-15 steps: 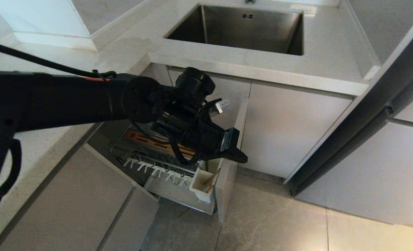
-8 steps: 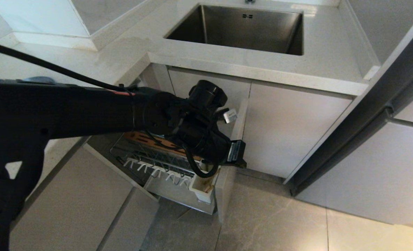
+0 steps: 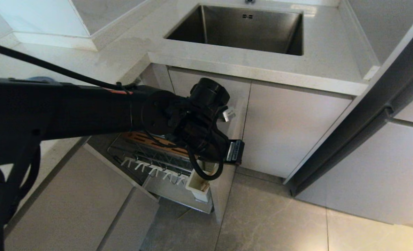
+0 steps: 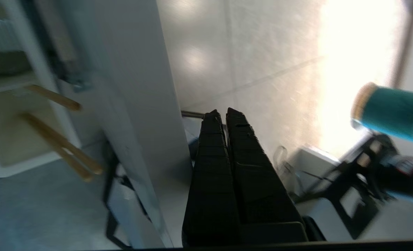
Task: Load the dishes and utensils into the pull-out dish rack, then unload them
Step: Close the cupboard
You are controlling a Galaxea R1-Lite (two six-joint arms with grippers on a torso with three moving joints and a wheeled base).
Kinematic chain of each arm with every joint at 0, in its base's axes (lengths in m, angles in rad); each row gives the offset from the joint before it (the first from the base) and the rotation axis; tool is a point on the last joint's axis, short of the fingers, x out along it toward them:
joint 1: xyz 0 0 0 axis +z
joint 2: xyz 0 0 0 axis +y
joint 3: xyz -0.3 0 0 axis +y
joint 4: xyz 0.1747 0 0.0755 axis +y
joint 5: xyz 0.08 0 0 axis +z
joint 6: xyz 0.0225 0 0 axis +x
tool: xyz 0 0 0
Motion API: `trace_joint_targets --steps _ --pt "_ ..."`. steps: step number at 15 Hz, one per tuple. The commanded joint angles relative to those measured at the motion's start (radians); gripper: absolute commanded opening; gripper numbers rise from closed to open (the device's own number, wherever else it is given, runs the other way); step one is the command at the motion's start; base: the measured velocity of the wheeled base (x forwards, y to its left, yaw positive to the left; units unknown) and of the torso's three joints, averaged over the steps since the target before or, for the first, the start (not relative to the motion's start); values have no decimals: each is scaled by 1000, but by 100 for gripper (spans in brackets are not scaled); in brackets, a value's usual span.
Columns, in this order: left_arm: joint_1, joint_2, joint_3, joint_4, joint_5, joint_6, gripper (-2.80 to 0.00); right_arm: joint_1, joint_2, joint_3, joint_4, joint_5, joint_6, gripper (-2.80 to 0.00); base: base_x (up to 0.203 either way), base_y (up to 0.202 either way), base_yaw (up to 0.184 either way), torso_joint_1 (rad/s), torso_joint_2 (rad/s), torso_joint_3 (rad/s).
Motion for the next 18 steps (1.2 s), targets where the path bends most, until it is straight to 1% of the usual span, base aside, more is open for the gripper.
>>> trace_joint_targets --steps 1,2,3,4,7,8,12,14,15,18 --pt "0 -15 -1 2 27 0 -280 0 0 8 0 0 0 -280 0 0 0 0 0 0" --pt "0 -18 -1 1 49 2 -280 0 0 9 0 0 0 -280 0 0 0 0 0 0" --pt "0 -21 -1 0 93 12 -280 0 0 8 0 0 0 -280 0 0 0 0 0 0" --pt "0 -22 -1 1 122 24 -280 0 0 9 0 0 0 -280 0 0 0 0 0 0" --pt "0 -22 -1 0 203 32 -280 0 0 8 0 0 0 -280 0 0 0 0 0 0" --pt "2 -22 0 0 236 49 -280 0 0 8 0 0 0 -280 0 0 0 0 0 0" --pt "7 -21 2 -5 327 65 -280 0 0 8 0 0 0 -280 0 0 0 0 0 0" --pt "14 -19 3 -25 400 73 -280 0 0 9 0 0 0 -280 0 0 0 0 0 0" --pt "23 -18 8 -38 446 94 -280 0 0 8 0 0 0 -280 0 0 0 0 0 0" --pt "38 -17 14 -69 546 110 -280 0 0 8 0 0 0 -280 0 0 0 0 0 0"
